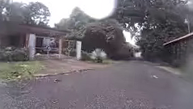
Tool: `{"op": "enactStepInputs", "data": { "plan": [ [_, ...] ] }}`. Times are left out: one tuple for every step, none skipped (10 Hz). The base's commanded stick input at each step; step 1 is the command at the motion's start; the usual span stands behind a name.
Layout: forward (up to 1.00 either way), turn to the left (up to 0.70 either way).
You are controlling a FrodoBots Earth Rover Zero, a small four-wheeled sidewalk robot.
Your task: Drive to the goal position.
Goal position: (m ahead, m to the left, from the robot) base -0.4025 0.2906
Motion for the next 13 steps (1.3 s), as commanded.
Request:
{"op": "enactStepInputs", "data": {
  "plan": [
    [0.5, -0.5],
    [0.5, -0.5],
    [0.5, -0.5],
    [0.5, -0.5],
    [0.5, -0.5],
    [0.5, -0.23],
    [0.5, 0.0],
    [0.5, 0.0],
    [0.5, 0.0],
    [0.5, 0.0],
    [0.5, 0.0],
    [0.5, 0.0],
    [0.5, 0.0]
  ]
}}
